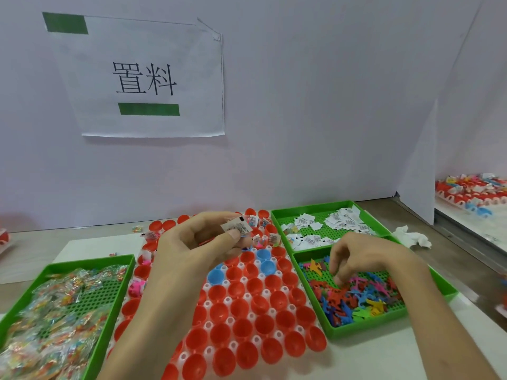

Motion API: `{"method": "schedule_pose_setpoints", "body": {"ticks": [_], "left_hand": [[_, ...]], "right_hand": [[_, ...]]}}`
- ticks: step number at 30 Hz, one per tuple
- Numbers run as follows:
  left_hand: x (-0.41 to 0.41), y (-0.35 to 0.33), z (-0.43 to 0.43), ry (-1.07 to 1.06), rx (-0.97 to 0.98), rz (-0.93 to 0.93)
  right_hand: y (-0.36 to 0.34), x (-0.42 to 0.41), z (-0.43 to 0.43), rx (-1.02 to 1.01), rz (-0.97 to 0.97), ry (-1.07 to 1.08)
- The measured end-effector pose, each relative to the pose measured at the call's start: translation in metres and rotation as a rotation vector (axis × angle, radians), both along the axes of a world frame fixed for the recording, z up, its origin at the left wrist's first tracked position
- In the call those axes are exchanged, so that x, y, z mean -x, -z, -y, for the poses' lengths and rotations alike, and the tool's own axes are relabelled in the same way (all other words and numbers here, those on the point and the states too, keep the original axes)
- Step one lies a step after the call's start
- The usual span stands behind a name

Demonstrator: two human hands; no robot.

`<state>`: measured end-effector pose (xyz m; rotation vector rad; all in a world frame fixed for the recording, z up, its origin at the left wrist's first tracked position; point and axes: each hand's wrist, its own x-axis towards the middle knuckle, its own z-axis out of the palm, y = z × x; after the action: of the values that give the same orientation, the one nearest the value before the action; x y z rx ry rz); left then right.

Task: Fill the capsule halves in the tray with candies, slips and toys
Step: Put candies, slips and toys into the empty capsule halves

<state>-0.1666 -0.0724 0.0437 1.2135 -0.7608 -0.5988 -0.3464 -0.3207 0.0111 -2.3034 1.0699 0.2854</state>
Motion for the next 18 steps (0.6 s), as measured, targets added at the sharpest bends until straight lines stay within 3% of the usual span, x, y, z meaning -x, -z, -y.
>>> {"method": "schedule_pose_setpoints", "body": {"ticks": [8,12,18], "left_hand": [[0.000,0.001,0.000,-0.022,-0.025,-0.003],[0.004,0.001,0.001,-0.032,-0.059,0.011],[0.007,0.000,0.002,-0.057,-0.050,0.017]], "right_hand": [[-0.006,0.003,-0.002,0.051,0.048,-0.005],[-0.030,0.000,-0.018,0.084,0.390,-0.039],[-0.069,-0.015,-0.071,-0.233,0.930,-0.234]]}}
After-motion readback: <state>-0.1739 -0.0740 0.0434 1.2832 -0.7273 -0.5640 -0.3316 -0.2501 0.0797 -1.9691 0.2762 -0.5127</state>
